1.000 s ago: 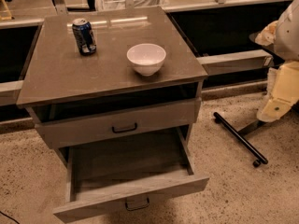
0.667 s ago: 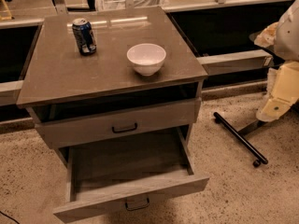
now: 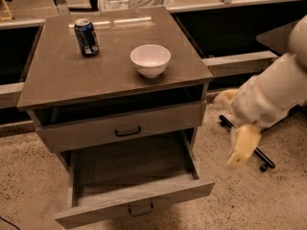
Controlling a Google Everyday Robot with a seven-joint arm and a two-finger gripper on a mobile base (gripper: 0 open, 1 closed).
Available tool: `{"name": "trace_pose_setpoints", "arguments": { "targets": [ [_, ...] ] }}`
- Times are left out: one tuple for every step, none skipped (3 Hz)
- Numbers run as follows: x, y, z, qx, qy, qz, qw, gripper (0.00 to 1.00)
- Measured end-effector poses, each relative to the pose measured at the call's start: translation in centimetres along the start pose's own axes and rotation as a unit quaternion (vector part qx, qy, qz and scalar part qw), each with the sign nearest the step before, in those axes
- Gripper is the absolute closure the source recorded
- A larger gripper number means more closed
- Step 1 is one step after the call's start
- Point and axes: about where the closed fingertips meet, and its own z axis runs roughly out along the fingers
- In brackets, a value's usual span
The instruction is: Close middle drawer
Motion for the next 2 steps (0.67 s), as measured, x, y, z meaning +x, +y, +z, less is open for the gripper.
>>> {"name": "trace_pose_setpoints", "arguments": {
  "targets": [
    [1.0,4.3,8.5,-0.081,-0.037,-0.043,0.9951,0.0],
    [1.4,5.7,10.2,-0.101,-0.039,-0.054,0.9926,0.0]
  ]
}}
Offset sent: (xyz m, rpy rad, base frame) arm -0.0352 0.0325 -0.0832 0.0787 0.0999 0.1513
